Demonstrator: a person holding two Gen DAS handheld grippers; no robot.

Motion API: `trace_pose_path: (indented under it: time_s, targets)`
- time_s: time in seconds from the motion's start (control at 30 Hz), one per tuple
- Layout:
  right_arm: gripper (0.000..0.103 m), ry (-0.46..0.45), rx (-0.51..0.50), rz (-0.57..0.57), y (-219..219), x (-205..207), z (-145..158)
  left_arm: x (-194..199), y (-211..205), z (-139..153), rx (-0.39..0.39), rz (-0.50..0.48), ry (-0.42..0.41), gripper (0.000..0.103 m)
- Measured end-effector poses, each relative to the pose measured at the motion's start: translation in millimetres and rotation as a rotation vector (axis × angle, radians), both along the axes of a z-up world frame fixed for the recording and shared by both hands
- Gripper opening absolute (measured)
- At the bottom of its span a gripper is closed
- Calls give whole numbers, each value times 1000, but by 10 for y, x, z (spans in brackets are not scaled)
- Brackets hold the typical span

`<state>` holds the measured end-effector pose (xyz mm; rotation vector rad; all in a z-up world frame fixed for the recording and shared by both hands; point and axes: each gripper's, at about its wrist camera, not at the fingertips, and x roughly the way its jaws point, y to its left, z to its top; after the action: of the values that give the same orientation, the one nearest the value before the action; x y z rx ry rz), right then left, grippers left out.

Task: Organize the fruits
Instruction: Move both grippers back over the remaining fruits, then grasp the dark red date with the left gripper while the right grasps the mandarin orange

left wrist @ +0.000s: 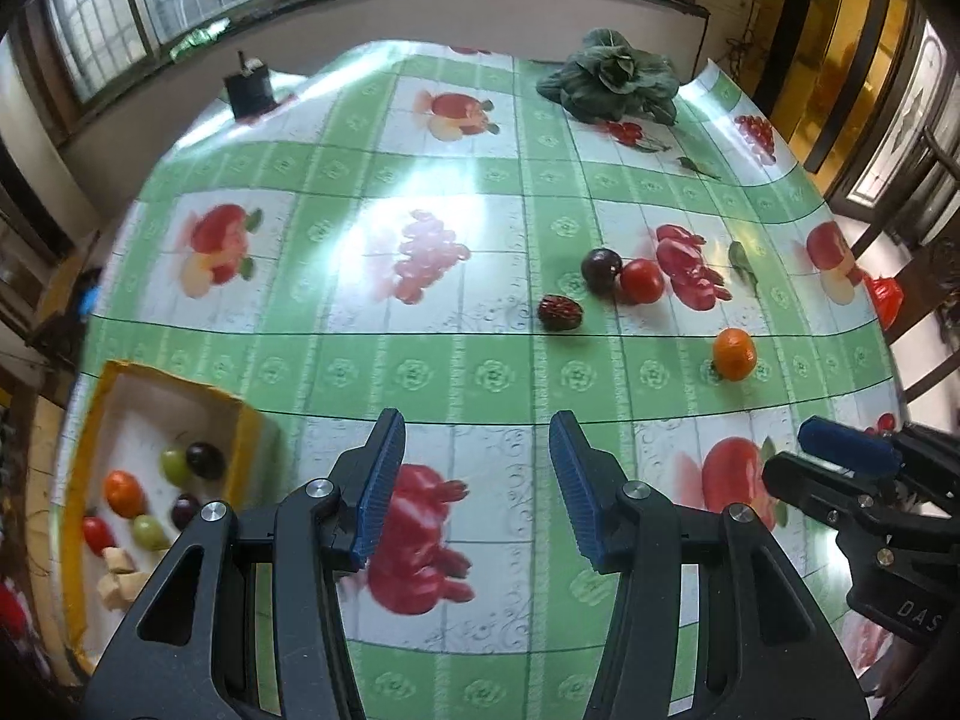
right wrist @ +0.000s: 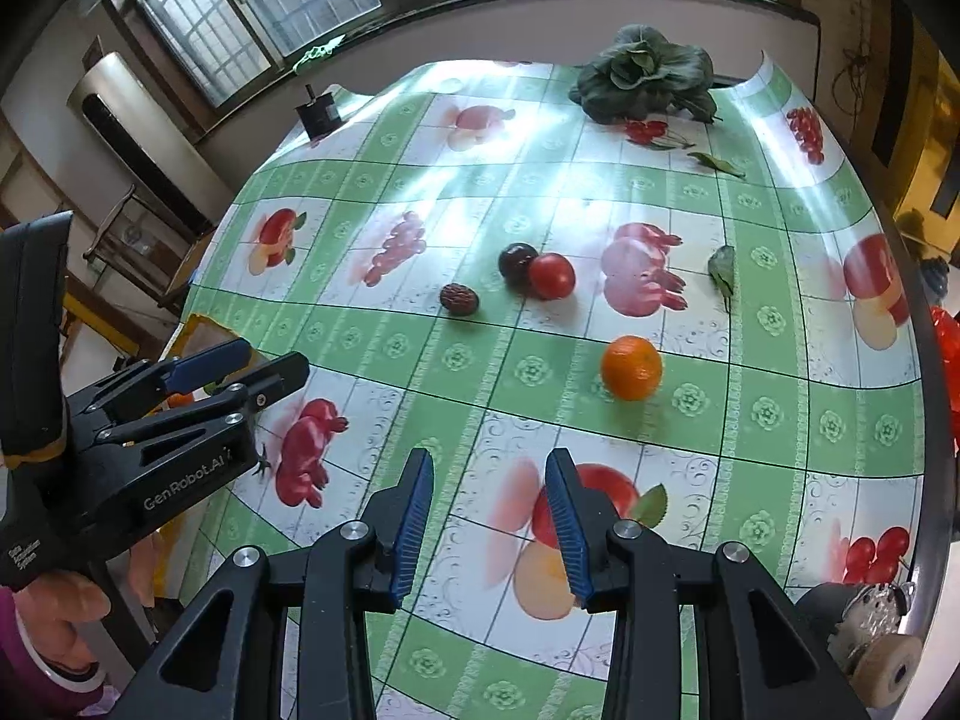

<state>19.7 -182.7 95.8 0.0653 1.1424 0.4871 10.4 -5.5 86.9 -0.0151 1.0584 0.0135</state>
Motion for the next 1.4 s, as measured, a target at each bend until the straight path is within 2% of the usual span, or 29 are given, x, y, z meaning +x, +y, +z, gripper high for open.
trace_pose_path:
  time_s: [0.07,0.3,0.5,0.67,0.8,0.83,0.9,1.2,1.3,1.4]
  targets:
    - [38,11,5,-2,-21,25,-29,73,36,-60,-63,-10,13,50]
    - [38,34,13,2,-48,99,-126,434,12,-235,-135,-56,42,50]
    - [38,30,23,-19,-111,193,-141,761,-161,-423,-81,-123,60,50]
    - [38,24,19,-68,-243,291,-171,958,-254,-575,-65,-157,78,50]
    - [38,34,9,-91,-323,382,-227,1050,-230,-657,-114,-171,71,50]
    - [38,34,5,-95,-333,402,-239,1068,-231,-679,-126,-178,77,43]
    - [38,36,-1,-98,-345,442,-258,1074,-244,-697,-109,-185,68,29]
    - [38,42,-54,-102,-261,684,-390,841,-144,-554,-87,-152,55,29]
    - [41,51,-98,-81,-178,759,-517,714,-112,-479,-83,-131,56,29]
    - [39,21,-182,-64,-153,786,-597,568,-51,-397,-73,-104,48,29]
